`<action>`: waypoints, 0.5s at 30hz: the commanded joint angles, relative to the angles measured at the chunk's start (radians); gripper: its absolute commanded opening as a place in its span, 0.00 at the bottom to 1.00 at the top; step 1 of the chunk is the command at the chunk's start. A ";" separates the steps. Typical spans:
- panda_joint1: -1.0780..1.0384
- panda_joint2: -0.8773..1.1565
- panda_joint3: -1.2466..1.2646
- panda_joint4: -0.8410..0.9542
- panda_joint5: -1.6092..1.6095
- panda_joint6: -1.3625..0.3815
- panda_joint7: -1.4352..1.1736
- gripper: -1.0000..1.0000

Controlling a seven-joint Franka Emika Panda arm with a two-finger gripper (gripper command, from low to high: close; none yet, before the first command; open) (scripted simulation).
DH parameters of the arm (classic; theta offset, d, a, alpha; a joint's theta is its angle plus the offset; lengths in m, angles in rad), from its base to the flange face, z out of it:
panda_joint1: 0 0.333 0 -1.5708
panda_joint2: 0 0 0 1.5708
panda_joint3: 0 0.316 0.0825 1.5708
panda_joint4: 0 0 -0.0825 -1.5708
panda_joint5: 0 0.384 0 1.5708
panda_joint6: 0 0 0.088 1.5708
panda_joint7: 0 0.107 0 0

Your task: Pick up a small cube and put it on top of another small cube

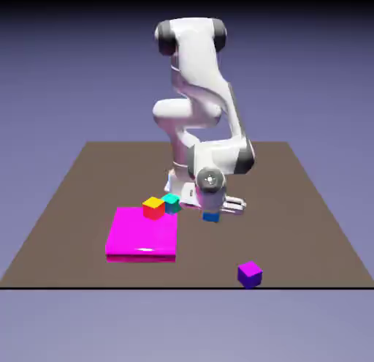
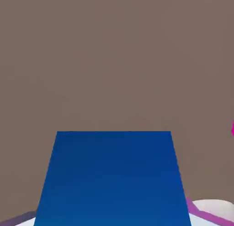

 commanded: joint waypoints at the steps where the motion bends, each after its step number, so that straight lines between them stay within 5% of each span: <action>1: -0.037 -0.024 -0.036 -0.010 0.012 -0.012 0.004 0.00; 9: -0.282 -0.191 -0.284 -0.076 0.110 -0.091 0.027 0.00; 14: -0.257 -0.127 -0.256 -0.193 0.175 0.084 -0.019 0.00; 15: -0.257 -0.127 -0.256 -0.193 0.175 0.084 -0.019 1.00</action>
